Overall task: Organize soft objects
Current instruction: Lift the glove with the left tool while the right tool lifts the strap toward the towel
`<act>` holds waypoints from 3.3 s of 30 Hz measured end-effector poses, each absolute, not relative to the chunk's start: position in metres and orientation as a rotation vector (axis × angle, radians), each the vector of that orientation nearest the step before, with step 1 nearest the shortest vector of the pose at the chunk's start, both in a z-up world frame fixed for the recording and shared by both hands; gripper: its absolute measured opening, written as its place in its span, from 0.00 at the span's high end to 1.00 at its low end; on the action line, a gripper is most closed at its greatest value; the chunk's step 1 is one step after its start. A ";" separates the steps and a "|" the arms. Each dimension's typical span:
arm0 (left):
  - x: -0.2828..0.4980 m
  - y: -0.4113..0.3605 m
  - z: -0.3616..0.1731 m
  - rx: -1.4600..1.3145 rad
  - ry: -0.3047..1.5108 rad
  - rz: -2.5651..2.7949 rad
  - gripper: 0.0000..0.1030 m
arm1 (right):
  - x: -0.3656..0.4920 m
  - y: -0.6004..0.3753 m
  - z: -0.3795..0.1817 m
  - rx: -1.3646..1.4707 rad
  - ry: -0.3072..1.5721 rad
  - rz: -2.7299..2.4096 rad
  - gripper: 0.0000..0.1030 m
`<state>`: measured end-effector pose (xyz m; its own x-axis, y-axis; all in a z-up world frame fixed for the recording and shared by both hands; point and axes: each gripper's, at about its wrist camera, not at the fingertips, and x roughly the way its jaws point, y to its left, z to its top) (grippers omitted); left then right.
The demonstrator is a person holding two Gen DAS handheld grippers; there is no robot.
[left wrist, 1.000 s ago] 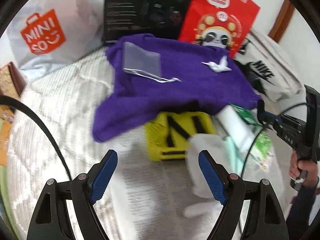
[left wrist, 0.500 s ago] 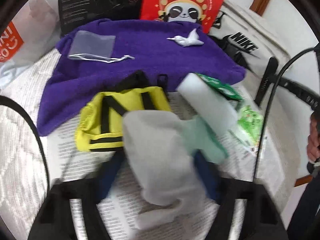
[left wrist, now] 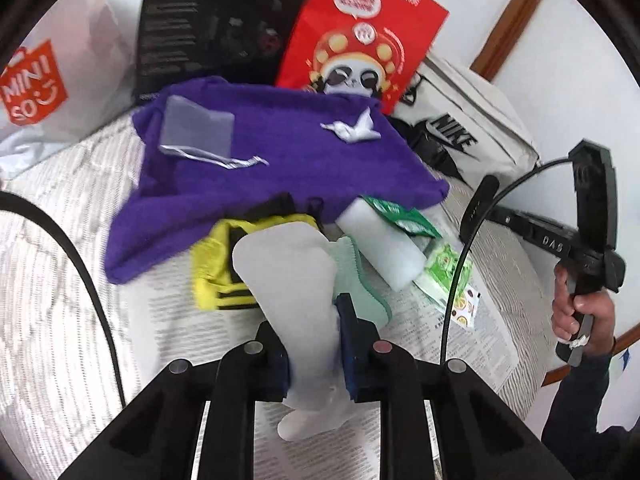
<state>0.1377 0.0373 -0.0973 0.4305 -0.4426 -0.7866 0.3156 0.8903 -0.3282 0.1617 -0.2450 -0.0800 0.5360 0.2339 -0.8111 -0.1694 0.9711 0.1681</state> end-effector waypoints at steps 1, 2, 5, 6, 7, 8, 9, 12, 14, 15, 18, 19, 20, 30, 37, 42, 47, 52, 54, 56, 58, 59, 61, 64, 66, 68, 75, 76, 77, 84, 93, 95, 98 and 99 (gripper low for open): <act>0.138 0.041 -0.094 -0.141 1.014 -0.468 0.82 | 0.162 -0.245 -0.080 0.078 0.977 0.240 0.95; 0.140 0.044 -0.093 -0.140 1.007 -0.460 0.82 | 0.163 -0.244 -0.080 0.084 0.979 0.243 0.95; 0.144 0.053 -0.088 -0.138 0.994 -0.440 0.82 | 0.165 -0.241 -0.078 0.092 0.973 0.246 0.95; 0.144 0.056 -0.086 -0.139 0.989 -0.438 0.82 | 0.166 -0.240 -0.077 0.097 0.972 0.252 0.95; 0.146 0.057 -0.086 -0.138 0.986 -0.438 0.82 | 0.167 -0.239 -0.075 0.101 0.969 0.255 0.95; 0.148 0.057 -0.085 -0.136 0.981 -0.438 0.82 | 0.167 -0.238 -0.073 0.101 0.964 0.260 0.95; 0.149 0.058 -0.084 -0.139 0.977 -0.438 0.82 | 0.167 -0.237 -0.071 0.101 0.961 0.264 0.95; 0.155 0.057 -0.083 -0.144 0.970 -0.440 0.82 | 0.170 -0.237 -0.066 0.110 0.953 0.272 0.95; 0.158 0.058 -0.083 -0.144 0.969 -0.437 0.82 | 0.172 -0.236 -0.065 0.107 0.951 0.273 0.96; 0.159 0.058 -0.082 -0.142 0.967 -0.434 0.82 | 0.173 -0.236 -0.065 0.106 0.951 0.273 0.96; 0.162 0.062 -0.080 -0.148 0.959 -0.430 0.82 | 0.173 -0.237 -0.062 0.110 0.947 0.277 0.96; 0.164 0.063 -0.078 -0.152 0.954 -0.433 0.82 | 0.174 -0.237 -0.061 0.110 0.945 0.275 0.96; 0.164 0.064 -0.077 -0.154 0.950 -0.436 0.82 | 0.175 -0.237 -0.060 0.109 0.944 0.275 0.97; 0.172 0.064 -0.075 -0.145 0.945 -0.440 0.82 | 0.184 -0.233 -0.066 0.089 0.964 0.295 0.97; 0.171 0.060 -0.085 -0.155 0.974 -0.445 0.82 | 0.200 -0.216 -0.087 0.066 1.015 0.362 0.95; 0.171 0.063 -0.089 -0.163 0.987 -0.440 0.82 | 0.195 -0.189 -0.105 -0.010 1.061 0.436 0.87; 0.171 0.067 -0.091 -0.168 0.993 -0.432 0.82 | 0.187 -0.186 -0.111 -0.049 1.056 0.445 0.60; 0.172 0.066 -0.093 -0.173 0.997 -0.436 0.82 | 0.193 -0.190 -0.117 -0.061 1.071 0.430 0.57; 0.171 0.064 -0.094 -0.172 0.998 -0.442 0.81 | 0.197 -0.186 -0.124 -0.083 1.103 0.458 0.57; 0.170 0.062 -0.093 -0.168 0.999 -0.445 0.81 | 0.198 -0.185 -0.125 -0.082 1.099 0.478 0.56; 0.170 0.061 -0.093 -0.164 1.000 -0.449 0.81 | 0.200 -0.186 -0.125 -0.070 1.107 0.496 0.59; 0.170 0.061 -0.094 -0.164 1.002 -0.449 0.81 | 0.200 -0.186 -0.126 -0.067 1.114 0.506 0.72; 0.170 0.061 -0.094 -0.165 1.004 -0.449 0.81 | 0.200 -0.187 -0.126 -0.070 1.123 0.506 0.89; 0.170 0.061 -0.095 -0.161 1.008 -0.449 0.81 | 0.199 -0.189 -0.124 -0.079 1.121 0.492 0.92; 0.169 0.061 -0.096 -0.160 1.010 -0.448 0.81 | 0.198 -0.191 -0.124 -0.069 1.120 0.488 0.94; 0.168 0.062 -0.096 -0.164 1.005 -0.445 0.81 | 0.199 -0.193 -0.124 -0.060 1.116 0.475 0.95; 0.170 0.064 -0.093 -0.172 0.991 -0.446 0.81 | 0.193 -0.192 -0.102 -0.071 1.050 0.468 0.97; 0.171 0.063 -0.092 -0.172 0.990 -0.446 0.81 | 0.193 -0.192 -0.099 -0.069 1.042 0.469 0.97; 0.172 0.063 -0.092 -0.171 0.989 -0.447 0.81 | 0.193 -0.192 -0.096 -0.066 1.034 0.468 0.97; 0.178 0.064 -0.087 -0.165 0.972 -0.439 0.81 | 0.200 -0.197 -0.084 -0.031 0.999 0.441 0.97; 0.203 0.066 -0.078 -0.162 0.963 -0.422 0.81 | 0.222 -0.202 -0.067 0.005 0.960 0.404 0.97; 0.209 0.066 -0.073 -0.157 0.955 -0.421 0.81 | 0.230 -0.202 -0.063 0.001 0.953 0.397 0.97; 0.222 0.066 -0.065 -0.142 0.942 -0.416 0.81 | 0.242 -0.201 -0.060 -0.006 0.945 0.389 0.97; 0.228 0.066 -0.063 -0.137 0.941 -0.414 0.81 | 0.245 -0.201 -0.060 -0.006 0.944 0.386 0.97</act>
<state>0.2279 0.0656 -0.0633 0.5176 -0.4027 -0.7550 0.2849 0.9131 -0.2917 0.2454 -0.2006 -0.0603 0.5233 0.3197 -0.7899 -0.3248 0.9318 0.1620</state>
